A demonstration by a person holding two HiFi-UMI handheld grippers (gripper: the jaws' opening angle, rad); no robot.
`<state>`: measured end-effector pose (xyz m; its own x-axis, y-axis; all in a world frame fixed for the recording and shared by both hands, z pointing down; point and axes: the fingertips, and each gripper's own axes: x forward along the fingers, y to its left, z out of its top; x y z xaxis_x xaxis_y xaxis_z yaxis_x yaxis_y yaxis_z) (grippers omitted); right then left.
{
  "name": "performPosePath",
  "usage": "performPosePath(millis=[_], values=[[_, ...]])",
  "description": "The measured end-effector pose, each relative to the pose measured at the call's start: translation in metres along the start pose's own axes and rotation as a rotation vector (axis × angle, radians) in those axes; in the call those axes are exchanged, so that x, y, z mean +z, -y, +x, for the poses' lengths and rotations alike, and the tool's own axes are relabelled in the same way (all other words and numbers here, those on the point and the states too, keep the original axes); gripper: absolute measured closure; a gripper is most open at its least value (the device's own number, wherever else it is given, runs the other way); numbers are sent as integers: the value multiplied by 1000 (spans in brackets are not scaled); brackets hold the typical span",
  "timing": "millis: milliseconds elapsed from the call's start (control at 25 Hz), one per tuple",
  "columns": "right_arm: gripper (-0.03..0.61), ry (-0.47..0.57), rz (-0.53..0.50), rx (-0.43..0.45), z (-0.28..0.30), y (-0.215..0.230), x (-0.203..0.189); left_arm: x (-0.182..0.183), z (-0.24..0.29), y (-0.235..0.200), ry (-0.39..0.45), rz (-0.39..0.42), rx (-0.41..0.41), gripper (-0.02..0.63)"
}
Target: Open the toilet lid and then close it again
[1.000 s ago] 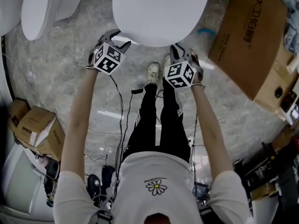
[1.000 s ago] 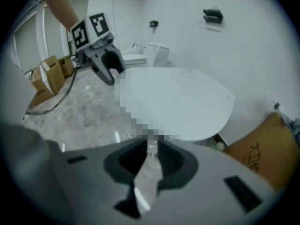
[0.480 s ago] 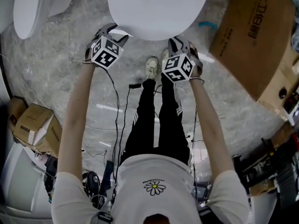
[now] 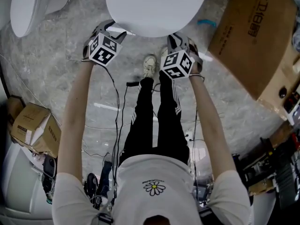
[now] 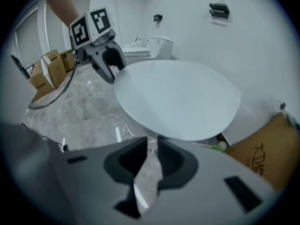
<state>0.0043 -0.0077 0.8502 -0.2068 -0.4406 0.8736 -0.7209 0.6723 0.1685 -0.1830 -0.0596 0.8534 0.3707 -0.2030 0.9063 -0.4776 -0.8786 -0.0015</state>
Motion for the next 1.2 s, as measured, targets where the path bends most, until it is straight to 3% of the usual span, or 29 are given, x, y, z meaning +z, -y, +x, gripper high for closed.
performPosePath(millis=[200,360,520,680,840,1000,1200], values=[[494,33,-45,-37,-31,18,10,5,-12,9,-47,-69,-62,347],[494,73,-59,-92,-70,46,41,32,-51,-1,1,-103,-8,351],[494,158,-27,-184,-119,94,97,104,-115,-43,173,-167,93,351],[494,322,112,-244,-206,125,169,185,-216,-60,420,-316,145,351],[495,499,186,-319,-305,140,228,246,-313,-49,594,-331,228,391],[495,659,157,-376,-393,135,274,285,-401,-22,771,-305,293,430],[495,840,141,-387,-482,108,293,298,-493,21,953,-340,435,474]])
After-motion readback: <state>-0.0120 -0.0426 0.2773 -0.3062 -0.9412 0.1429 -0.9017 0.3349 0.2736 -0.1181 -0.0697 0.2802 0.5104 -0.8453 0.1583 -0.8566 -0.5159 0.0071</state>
